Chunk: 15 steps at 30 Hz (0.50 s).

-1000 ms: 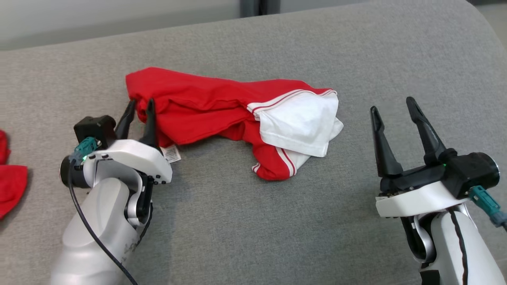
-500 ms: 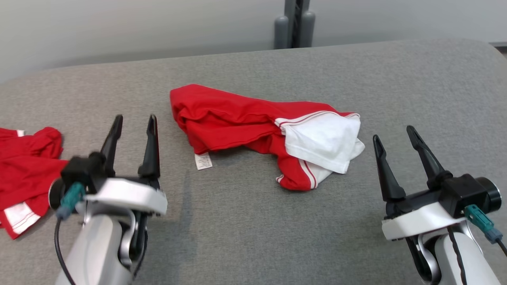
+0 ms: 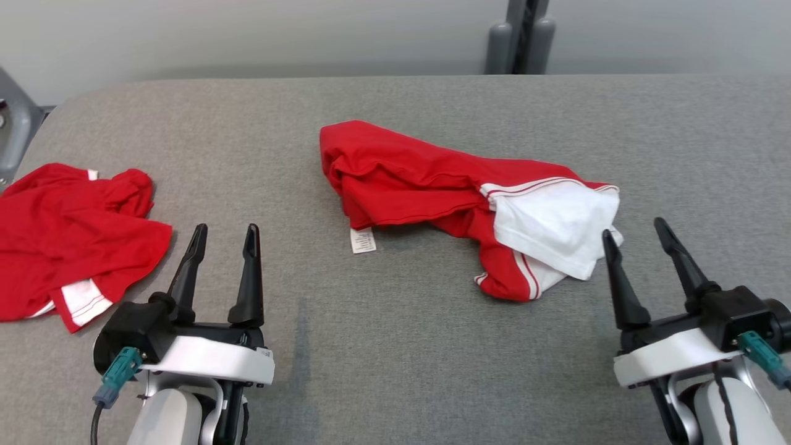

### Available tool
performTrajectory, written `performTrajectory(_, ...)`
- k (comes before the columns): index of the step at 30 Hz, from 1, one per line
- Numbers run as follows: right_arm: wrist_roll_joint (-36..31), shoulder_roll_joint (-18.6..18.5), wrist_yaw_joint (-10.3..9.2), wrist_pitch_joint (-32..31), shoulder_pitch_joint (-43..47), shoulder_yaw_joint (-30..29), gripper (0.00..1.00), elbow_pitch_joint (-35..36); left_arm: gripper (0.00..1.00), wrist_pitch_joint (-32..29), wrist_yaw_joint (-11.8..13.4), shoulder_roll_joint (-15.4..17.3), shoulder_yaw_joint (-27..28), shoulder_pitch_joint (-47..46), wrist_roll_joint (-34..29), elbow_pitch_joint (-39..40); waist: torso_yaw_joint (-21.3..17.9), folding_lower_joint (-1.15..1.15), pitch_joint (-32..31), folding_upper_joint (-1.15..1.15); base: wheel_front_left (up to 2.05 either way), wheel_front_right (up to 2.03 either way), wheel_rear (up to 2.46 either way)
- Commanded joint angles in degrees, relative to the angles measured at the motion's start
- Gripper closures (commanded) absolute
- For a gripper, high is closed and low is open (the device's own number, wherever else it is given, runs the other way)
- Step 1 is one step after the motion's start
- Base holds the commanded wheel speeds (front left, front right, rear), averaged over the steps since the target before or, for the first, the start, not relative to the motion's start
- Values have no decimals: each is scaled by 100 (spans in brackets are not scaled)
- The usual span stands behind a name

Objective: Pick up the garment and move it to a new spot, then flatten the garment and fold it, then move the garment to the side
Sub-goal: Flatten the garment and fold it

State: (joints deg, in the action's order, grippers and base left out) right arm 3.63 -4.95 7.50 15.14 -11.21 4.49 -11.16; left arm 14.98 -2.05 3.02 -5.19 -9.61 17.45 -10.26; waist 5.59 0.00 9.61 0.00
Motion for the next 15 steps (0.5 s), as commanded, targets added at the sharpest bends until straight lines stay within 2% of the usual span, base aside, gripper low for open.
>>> performTrajectory(1, 44, -18, -2, 10, -44, -97, 0, -75, 0, 21, -47, 10, 2, -82, -75, 9, 111, 0, 79, 0, 0, 0, 0)
performTrajectory(9, 260, 46, -2, 11, -225, -658, 0, -873, 0, 22, 39, 0, -229, -181, 94, 11, 426, 0, 340, 0, 0, 0, 0)
performTrajectory(15, 502, 104, -2, 9, -368, -664, 0, -1498, 0, 22, 94, -3, -307, -218, 139, -31, 574, 0, 427, 0, 0, 0, 0)
